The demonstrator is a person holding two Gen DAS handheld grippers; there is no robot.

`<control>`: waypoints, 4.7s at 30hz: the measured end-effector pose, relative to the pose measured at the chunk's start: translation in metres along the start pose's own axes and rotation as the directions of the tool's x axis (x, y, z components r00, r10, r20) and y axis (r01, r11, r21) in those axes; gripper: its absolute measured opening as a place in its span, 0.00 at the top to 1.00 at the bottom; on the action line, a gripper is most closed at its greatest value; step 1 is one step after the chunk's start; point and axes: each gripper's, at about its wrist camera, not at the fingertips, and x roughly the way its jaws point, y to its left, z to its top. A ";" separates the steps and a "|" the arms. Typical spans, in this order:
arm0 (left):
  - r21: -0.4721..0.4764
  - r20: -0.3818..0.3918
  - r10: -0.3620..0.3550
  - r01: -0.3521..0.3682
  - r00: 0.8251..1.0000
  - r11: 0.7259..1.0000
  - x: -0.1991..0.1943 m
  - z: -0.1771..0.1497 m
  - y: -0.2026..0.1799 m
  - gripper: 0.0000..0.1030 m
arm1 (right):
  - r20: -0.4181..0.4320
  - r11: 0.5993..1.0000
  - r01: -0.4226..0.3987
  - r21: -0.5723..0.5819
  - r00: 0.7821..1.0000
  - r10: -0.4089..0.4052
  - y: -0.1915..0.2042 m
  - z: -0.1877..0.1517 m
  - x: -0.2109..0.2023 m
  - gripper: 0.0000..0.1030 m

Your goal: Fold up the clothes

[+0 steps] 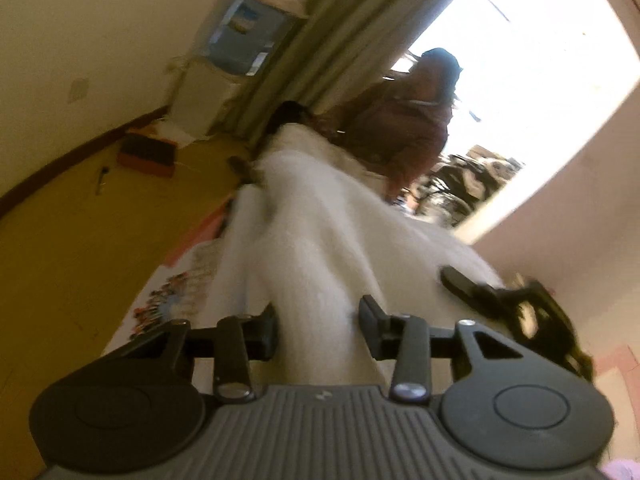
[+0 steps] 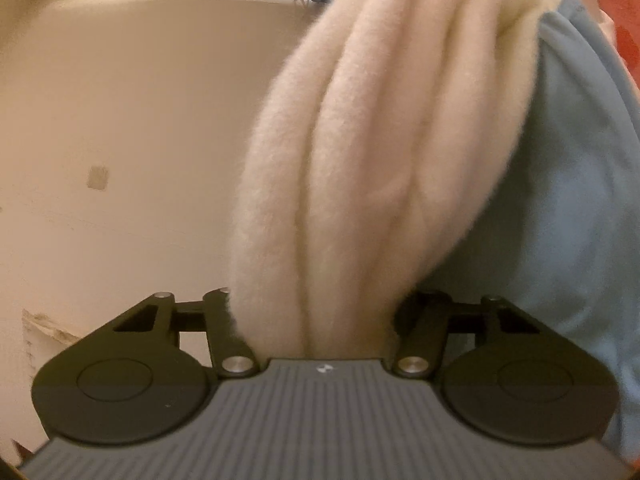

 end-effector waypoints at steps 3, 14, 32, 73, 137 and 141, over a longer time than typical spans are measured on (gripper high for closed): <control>0.041 -0.042 -0.046 0.048 0.998 0.998 -0.005 -0.001 -0.027 0.60 | -0.028 0.997 -0.042 0.069 0.999 0.044 0.003 0.015 -0.017 0.46; 0.126 -0.119 0.063 -0.048 0.991 0.991 0.003 -0.036 -0.025 0.59 | -0.132 0.994 0.049 0.100 0.991 -0.036 -0.054 0.003 -0.036 0.42; 0.278 -0.057 0.177 -0.155 0.983 0.948 -0.024 -0.042 -0.025 0.50 | -0.055 0.999 0.040 -0.024 0.998 -0.041 -0.046 -0.019 -0.070 0.14; 0.661 0.007 0.273 -0.209 0.962 0.721 0.020 -0.079 -0.073 0.43 | 0.461 0.239 0.495 -0.835 0.868 -0.186 0.037 -0.050 -0.081 0.65; 0.138 0.244 0.572 -0.612 0.783 0.779 -0.210 -0.340 -0.137 0.00 | 0.623 0.071 0.753 -0.654 0.589 -0.514 0.090 -0.308 -0.237 0.01; 0.125 0.222 0.576 -0.609 0.787 0.784 -0.209 -0.343 -0.137 0.00 | 0.617 0.082 0.756 -0.650 0.588 -0.522 0.088 -0.306 -0.237 0.01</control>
